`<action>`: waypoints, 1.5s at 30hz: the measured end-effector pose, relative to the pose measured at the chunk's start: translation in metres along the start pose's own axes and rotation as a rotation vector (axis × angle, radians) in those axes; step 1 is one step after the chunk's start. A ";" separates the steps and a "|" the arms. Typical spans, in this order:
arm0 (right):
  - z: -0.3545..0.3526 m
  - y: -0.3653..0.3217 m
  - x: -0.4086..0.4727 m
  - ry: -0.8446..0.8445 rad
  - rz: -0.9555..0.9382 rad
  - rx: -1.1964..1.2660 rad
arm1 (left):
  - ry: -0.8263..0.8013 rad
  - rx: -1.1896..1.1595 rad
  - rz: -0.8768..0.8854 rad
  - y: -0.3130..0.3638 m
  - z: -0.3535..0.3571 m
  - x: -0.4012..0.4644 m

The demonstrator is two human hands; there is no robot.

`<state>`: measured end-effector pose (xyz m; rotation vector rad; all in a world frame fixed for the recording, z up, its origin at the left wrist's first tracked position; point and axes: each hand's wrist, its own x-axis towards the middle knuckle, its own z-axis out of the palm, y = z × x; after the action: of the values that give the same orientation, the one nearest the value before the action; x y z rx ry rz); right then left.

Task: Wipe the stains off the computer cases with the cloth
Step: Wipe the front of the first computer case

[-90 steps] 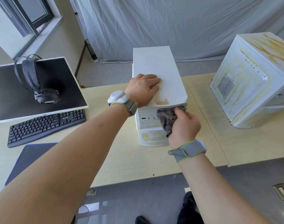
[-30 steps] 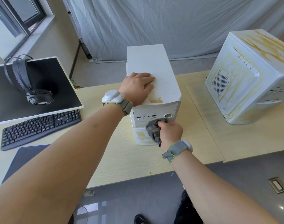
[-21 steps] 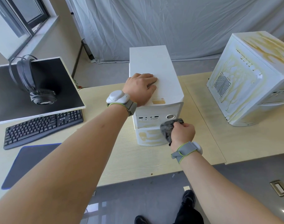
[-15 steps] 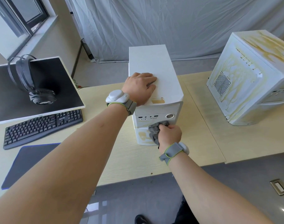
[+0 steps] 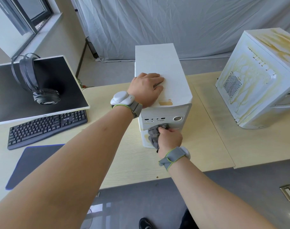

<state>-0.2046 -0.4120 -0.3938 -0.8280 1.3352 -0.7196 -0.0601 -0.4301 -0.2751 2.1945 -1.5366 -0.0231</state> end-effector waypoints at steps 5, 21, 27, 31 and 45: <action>0.021 0.010 -0.019 -0.247 0.117 0.068 | -0.013 0.014 0.018 0.001 0.000 -0.001; 0.011 -0.026 -0.030 -0.208 0.263 0.140 | -0.014 0.007 0.016 0.001 -0.002 -0.001; 0.012 -0.028 -0.033 -0.240 0.210 0.249 | -0.013 0.011 0.014 0.000 -0.001 0.000; 0.006 -0.021 -0.025 -0.118 0.222 0.198 | -0.008 0.001 0.013 0.000 -0.001 0.000; 0.040 -0.015 -0.044 -0.248 0.447 0.218 | -0.031 0.000 0.019 -0.003 -0.001 0.001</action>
<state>-0.1690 -0.3789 -0.3555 -0.4060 1.1386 -0.3856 -0.0570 -0.4304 -0.2753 2.1894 -1.5737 -0.0514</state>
